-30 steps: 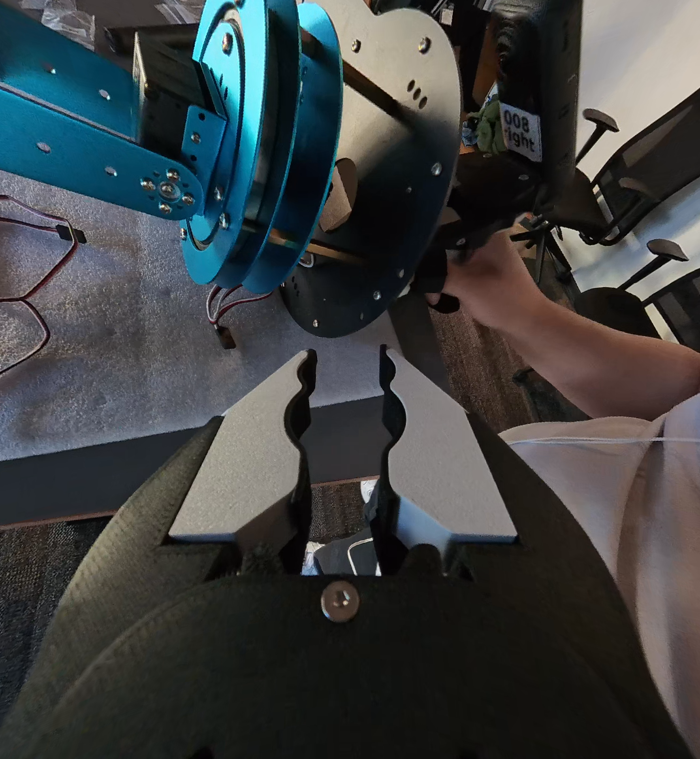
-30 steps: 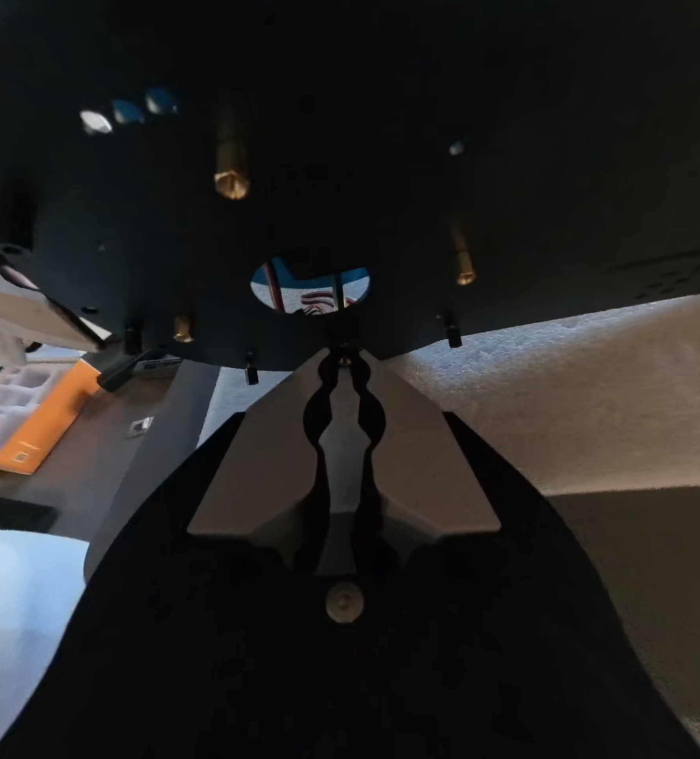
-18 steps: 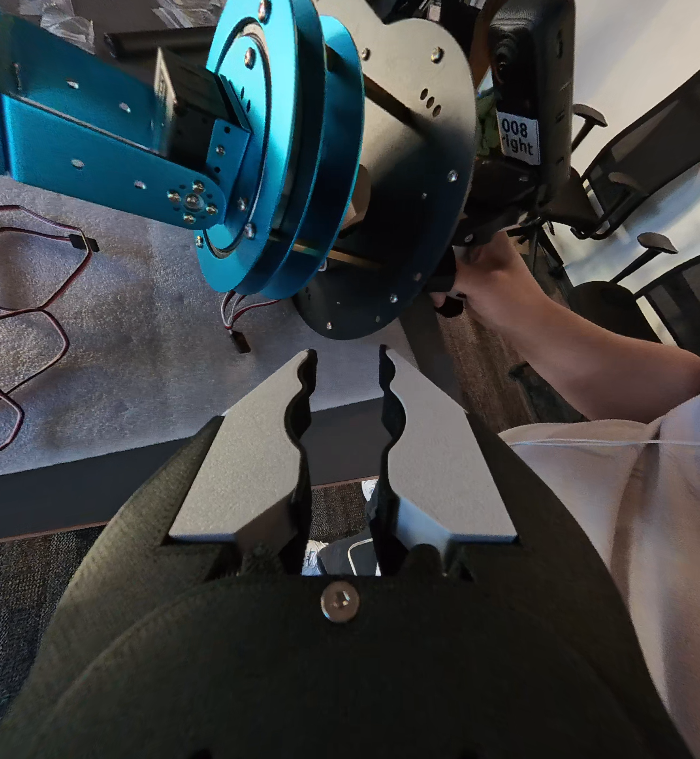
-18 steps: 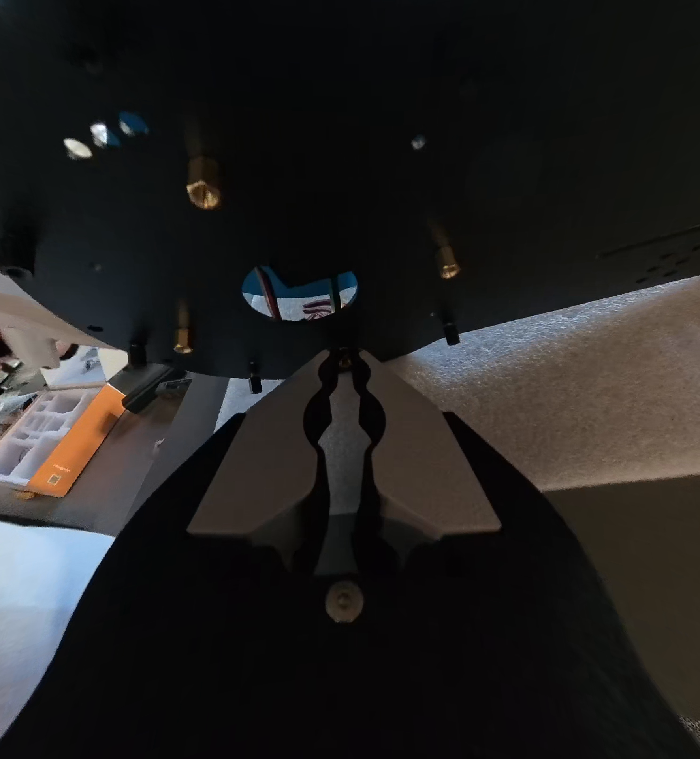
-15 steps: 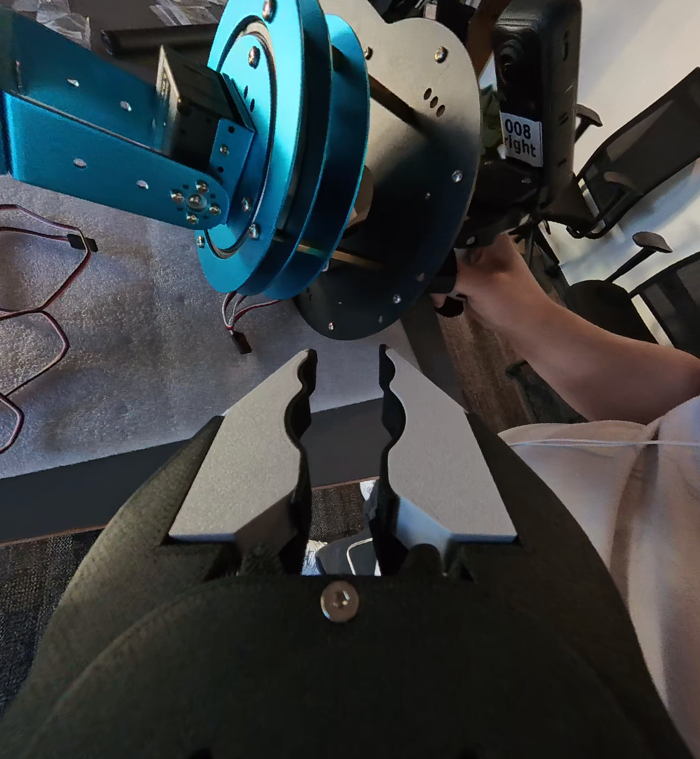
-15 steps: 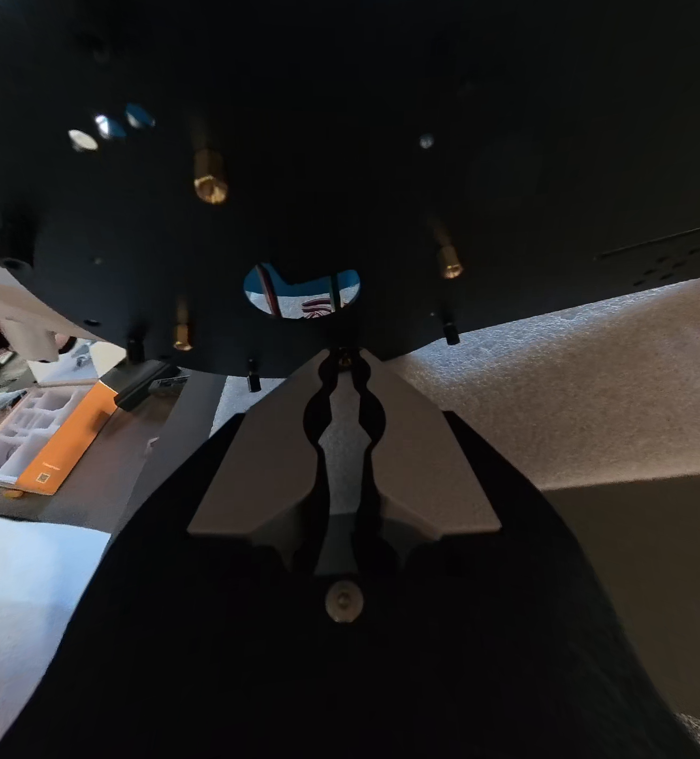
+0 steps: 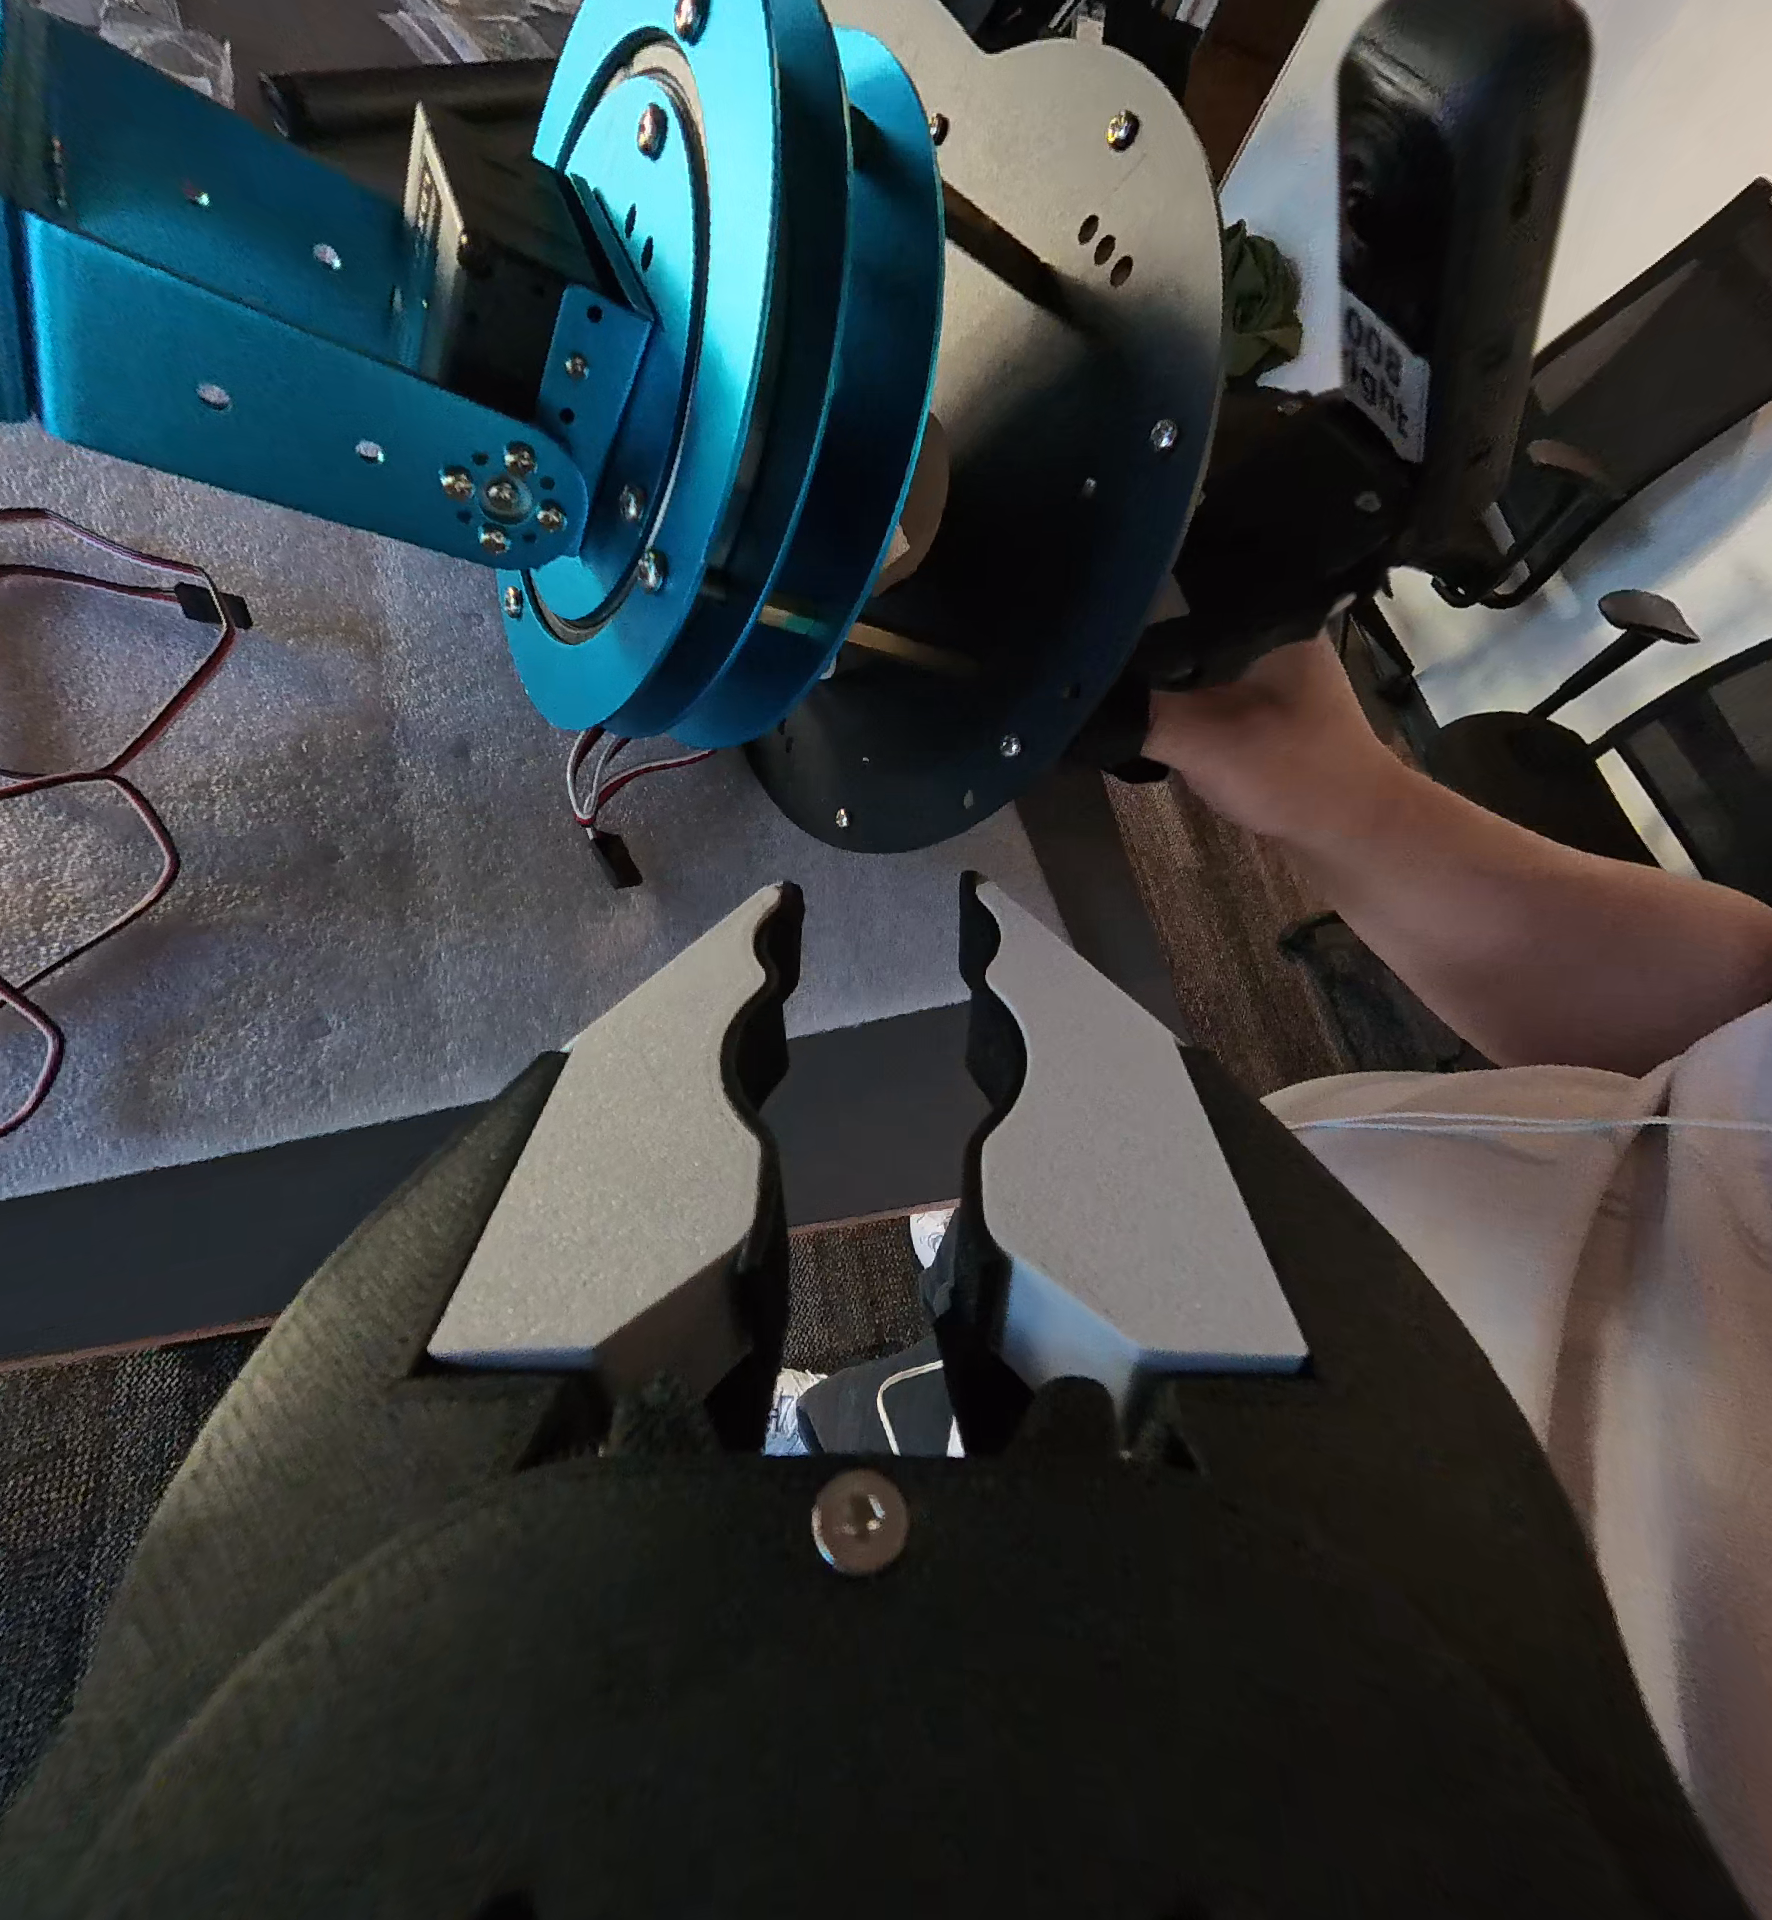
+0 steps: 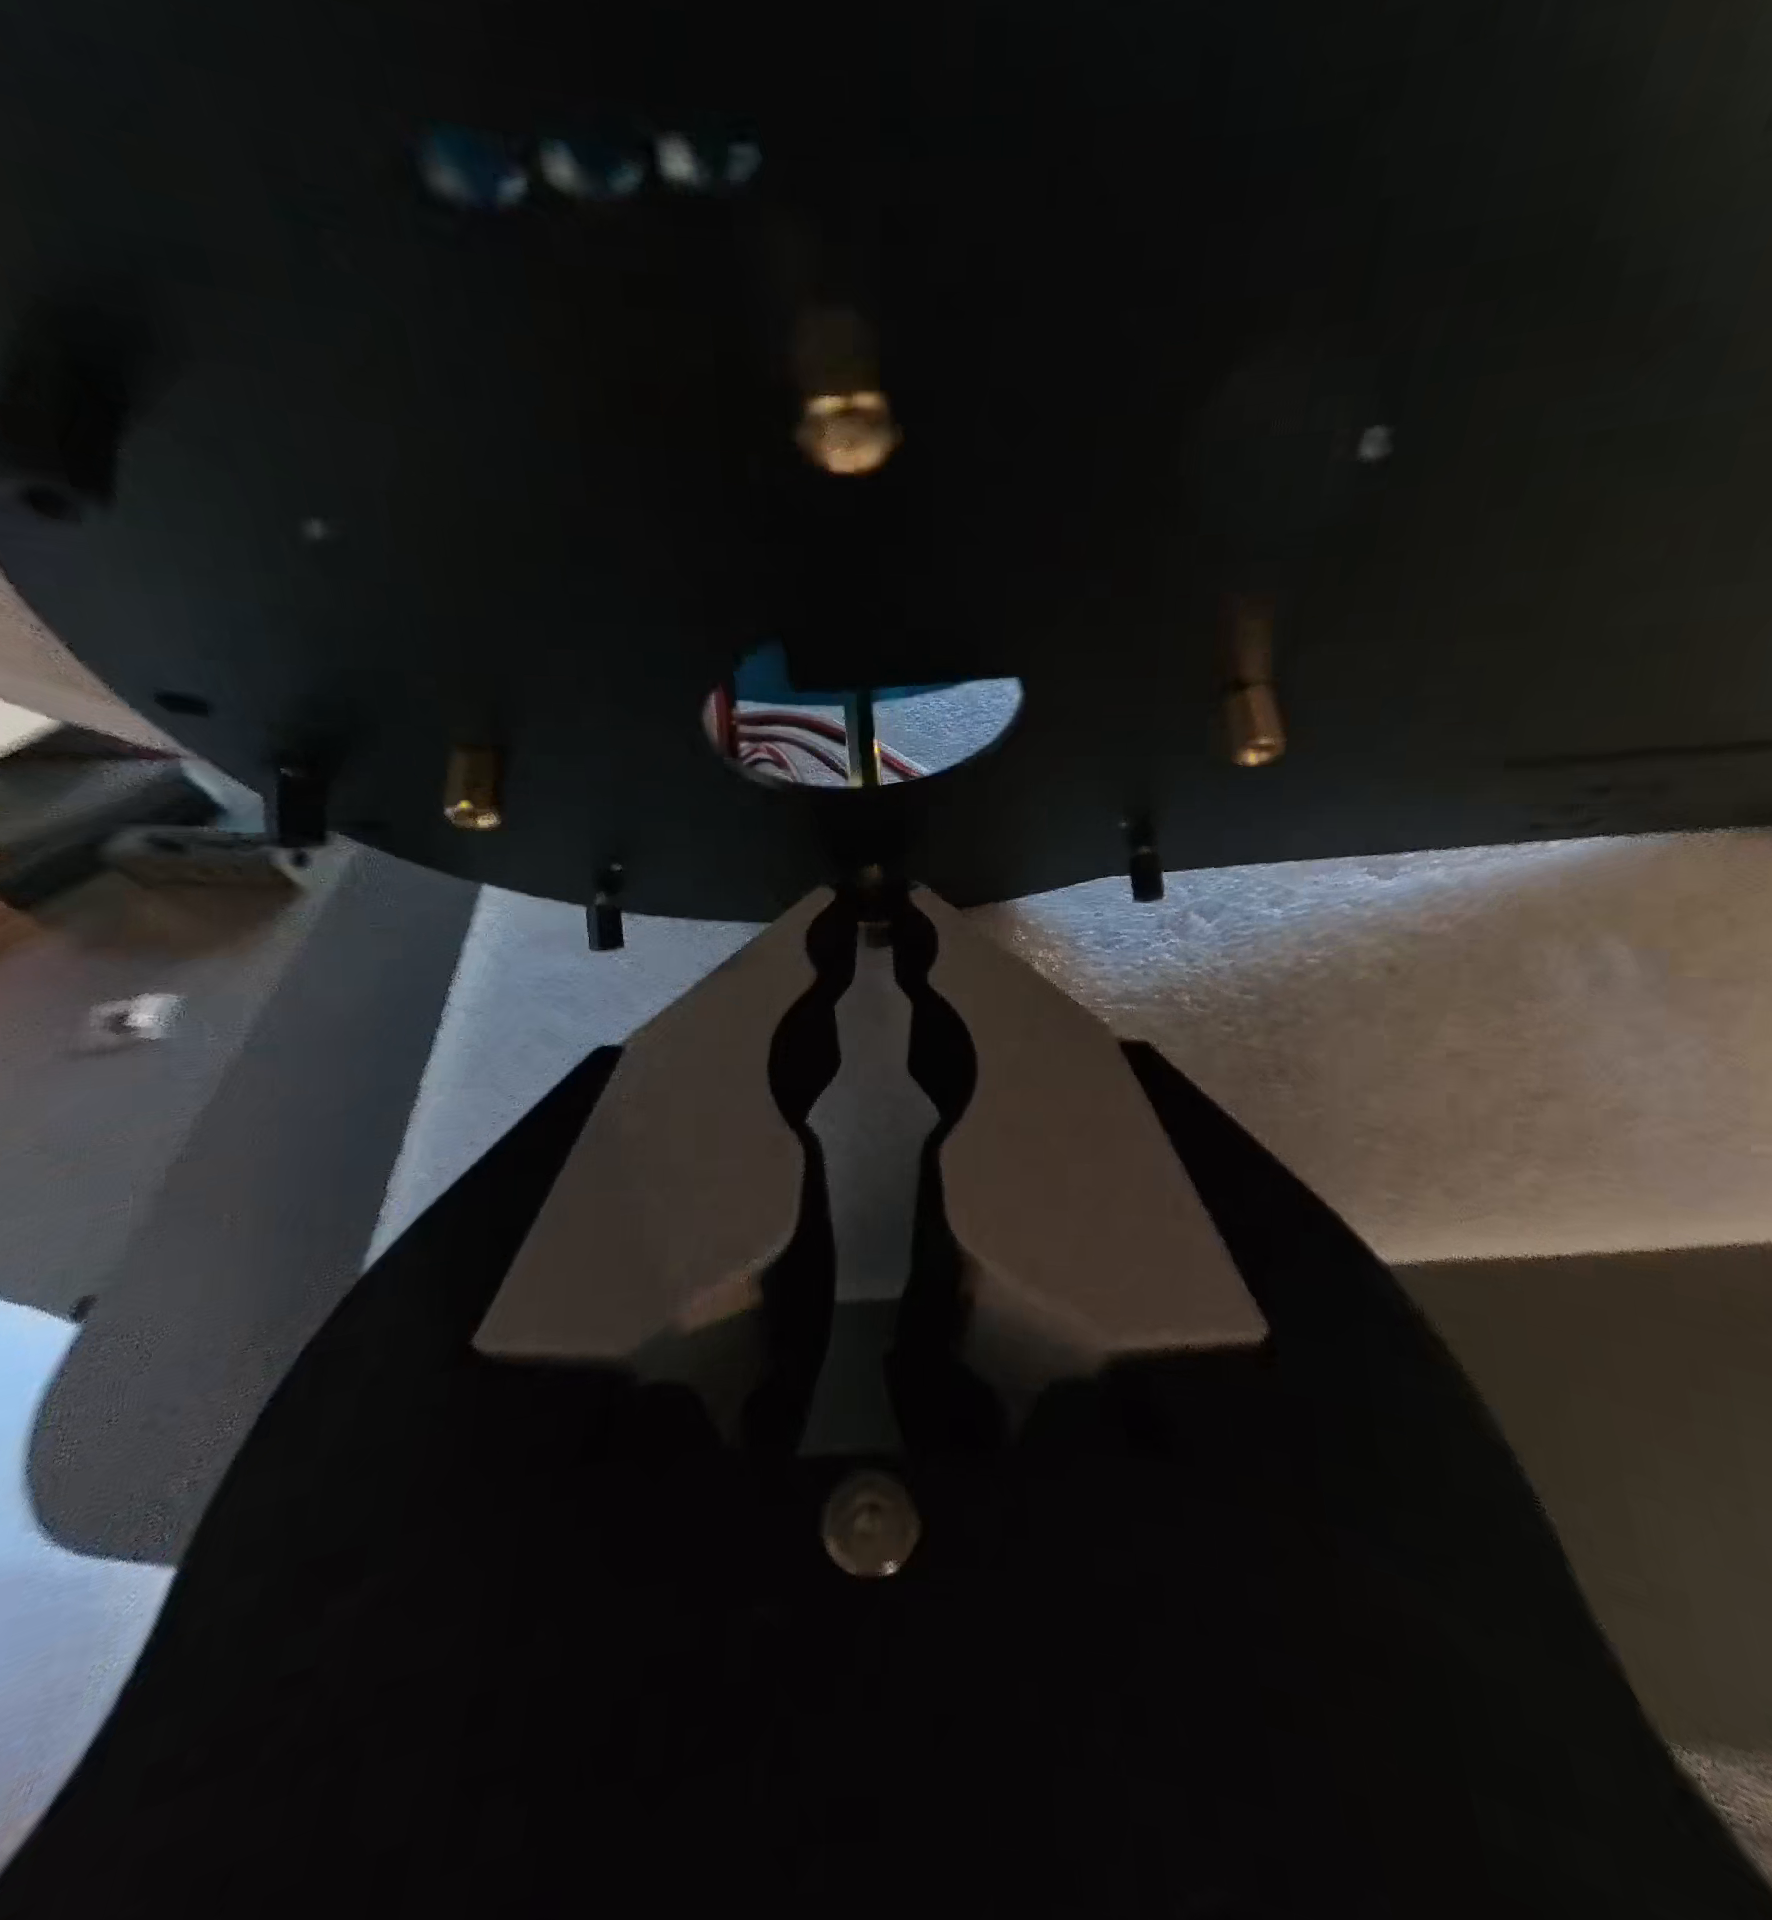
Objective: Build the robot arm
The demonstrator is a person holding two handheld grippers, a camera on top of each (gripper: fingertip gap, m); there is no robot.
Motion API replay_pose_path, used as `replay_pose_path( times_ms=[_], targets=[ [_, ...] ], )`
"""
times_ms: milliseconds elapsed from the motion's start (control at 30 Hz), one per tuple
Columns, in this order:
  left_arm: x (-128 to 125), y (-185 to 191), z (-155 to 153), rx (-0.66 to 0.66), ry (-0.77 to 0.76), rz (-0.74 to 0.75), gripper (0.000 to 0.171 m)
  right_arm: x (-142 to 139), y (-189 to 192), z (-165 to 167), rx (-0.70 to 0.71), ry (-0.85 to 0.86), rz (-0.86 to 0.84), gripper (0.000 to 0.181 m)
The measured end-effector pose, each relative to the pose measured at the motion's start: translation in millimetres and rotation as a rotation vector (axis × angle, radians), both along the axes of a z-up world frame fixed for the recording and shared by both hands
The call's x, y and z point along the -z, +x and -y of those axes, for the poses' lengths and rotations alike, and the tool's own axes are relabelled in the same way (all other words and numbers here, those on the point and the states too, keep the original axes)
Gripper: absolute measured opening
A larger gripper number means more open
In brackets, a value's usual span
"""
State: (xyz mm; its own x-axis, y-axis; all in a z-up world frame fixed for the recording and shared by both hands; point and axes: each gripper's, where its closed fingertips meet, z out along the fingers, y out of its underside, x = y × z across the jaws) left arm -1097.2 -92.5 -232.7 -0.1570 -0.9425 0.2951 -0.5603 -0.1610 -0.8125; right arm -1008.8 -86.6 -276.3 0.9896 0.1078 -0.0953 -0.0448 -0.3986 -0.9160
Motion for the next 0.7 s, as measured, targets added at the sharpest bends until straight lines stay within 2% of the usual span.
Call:
replay_pose_path(
  times_ms=[133, 500, 633, 700],
  targets=[
    [0.3, -1.1, 0.2, -0.003, 0.0, -0.003, 0.029, -0.4, 0.7, -0.4, 0.036, 0.022, 0.118, 0.004],
    [3.1, -1.9, 0.7, -0.003, -0.008, -0.015, 0.029, -4.1, 1.3, 2.7, 0.056, 0.066, 0.173, 0.004],
    [-1.8, -6.1, -0.8, -0.03, -0.021, 0.007, 0.028, -16.9, 0.2, 19.4, 0.044, 0.135, 0.215, 0.004],
    [-10.5, -9.7, 3.3, -0.059, -0.075, 0.046, 0.025, -28.9, -5.9, 33.1, 0.008, 0.199, 0.219, 0.004]
  ],
)
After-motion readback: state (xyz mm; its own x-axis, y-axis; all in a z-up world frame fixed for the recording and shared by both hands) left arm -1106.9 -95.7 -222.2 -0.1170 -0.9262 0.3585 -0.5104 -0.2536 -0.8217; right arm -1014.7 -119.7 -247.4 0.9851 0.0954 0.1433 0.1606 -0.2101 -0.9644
